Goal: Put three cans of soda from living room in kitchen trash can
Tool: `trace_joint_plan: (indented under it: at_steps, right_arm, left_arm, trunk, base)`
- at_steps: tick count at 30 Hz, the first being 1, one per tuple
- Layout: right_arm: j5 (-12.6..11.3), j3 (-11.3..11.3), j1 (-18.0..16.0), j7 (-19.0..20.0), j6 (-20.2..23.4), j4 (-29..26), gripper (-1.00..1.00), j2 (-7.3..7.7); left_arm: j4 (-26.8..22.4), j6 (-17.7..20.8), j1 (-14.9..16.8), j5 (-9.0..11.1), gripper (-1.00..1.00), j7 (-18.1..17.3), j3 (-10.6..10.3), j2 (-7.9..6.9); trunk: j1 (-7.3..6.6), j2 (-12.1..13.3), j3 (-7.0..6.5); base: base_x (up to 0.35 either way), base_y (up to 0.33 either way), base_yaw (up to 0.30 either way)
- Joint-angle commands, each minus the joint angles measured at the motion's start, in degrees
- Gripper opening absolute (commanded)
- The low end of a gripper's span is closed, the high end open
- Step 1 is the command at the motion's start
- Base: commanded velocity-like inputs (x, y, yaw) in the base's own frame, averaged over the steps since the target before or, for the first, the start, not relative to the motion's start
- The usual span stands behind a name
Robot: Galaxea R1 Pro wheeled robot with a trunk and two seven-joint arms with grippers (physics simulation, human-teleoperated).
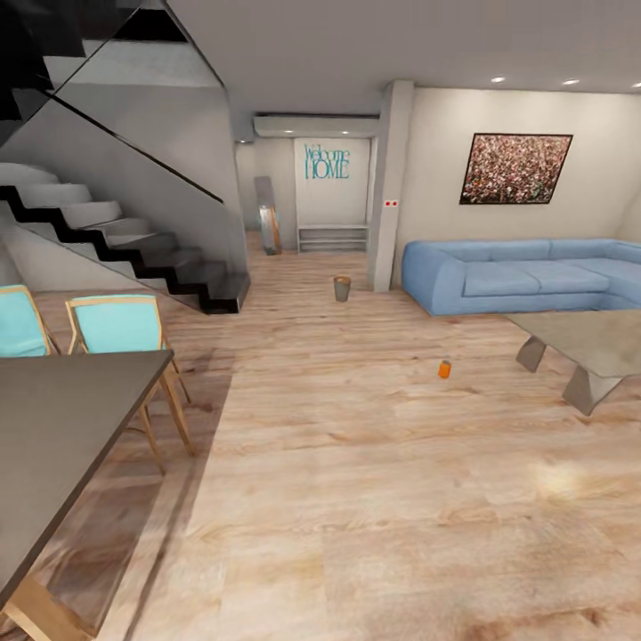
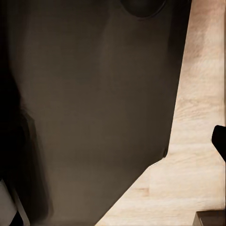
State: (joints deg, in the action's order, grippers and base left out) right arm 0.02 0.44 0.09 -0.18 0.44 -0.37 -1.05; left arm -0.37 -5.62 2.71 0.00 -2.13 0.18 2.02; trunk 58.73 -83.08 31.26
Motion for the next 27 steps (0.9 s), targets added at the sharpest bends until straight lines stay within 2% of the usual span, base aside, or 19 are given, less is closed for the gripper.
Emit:
trace_joint_plan:
  at_steps: [1,27]
  right_arm:
    - [0.00,0.00,0.00,0.00,0.00,0.00,1.00,0.00]
    - [-0.04,0.00,0.00,0.09,0.00,0.02,1.00,0.00]
  left_arm:
    - [0.00,0.00,0.00,0.00,1.00,0.00,0.00,0.00]
    - [-0.02,0.00,0.01,-0.02,1.00,0.02,0.00,0.00]
  trunk:
    - [0.00,0.00,0.00]
    - [0.00,0.00,0.00]
  base:
    - [0.343,0.000,0.163]
    - [0.344,0.000,0.017]
